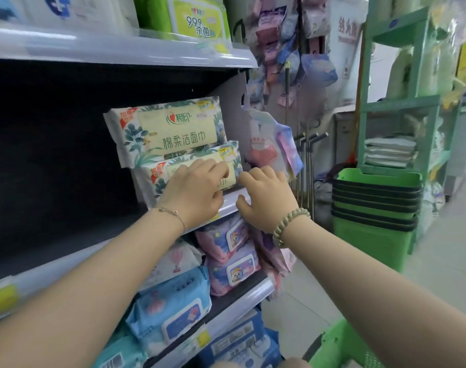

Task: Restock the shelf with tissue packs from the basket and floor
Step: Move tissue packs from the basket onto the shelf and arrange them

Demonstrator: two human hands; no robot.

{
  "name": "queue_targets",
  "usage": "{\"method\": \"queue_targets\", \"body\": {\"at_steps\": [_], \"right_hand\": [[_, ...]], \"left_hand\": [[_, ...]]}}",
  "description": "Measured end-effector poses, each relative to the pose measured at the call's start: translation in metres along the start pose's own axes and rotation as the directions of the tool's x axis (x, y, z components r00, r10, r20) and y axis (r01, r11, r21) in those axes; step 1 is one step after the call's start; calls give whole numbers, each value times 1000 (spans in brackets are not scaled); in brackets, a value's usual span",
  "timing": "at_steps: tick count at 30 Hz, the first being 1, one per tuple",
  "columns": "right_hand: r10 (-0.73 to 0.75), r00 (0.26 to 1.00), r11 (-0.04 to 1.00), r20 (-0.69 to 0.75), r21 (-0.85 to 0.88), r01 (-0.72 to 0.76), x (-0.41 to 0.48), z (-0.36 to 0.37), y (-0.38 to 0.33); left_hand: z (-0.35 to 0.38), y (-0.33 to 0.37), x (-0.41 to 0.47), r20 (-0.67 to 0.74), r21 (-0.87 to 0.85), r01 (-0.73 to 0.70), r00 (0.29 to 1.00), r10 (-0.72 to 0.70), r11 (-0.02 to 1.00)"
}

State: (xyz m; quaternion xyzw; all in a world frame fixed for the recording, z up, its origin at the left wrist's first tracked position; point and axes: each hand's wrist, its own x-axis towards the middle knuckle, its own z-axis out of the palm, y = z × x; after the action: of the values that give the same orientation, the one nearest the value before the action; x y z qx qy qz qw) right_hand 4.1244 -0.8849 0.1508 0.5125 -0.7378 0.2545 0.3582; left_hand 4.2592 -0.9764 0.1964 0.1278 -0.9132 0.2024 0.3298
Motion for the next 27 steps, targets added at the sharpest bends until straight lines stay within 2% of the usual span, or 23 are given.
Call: {"method": "queue_targets", "body": {"at_steps": [8, 15, 18, 22, 27], "right_hand": [[-44, 985, 987, 165, -143, 68, -49, 19, 39], [47, 926, 982, 376, -189, 27, -91, 29, 75], [89, 905, 983, 416, -184, -12, -114, 33, 90], [146, 855, 976, 498, -214, -42, -158, 55, 116], [214, 771, 970, 600, -226, -93, -216, 76, 142]], "left_hand": [[61, 56, 1, 260, -59, -33, 964, 48, 998], [114, 108, -2, 361, -161, -27, 929, 85, 987], [142, 129, -7, 418, -213, 2, 904, 89, 977], [183, 162, -18, 544, -247, 20, 830, 122, 969], [232, 202, -36, 628, -288, -15, 752, 200, 958]]}}
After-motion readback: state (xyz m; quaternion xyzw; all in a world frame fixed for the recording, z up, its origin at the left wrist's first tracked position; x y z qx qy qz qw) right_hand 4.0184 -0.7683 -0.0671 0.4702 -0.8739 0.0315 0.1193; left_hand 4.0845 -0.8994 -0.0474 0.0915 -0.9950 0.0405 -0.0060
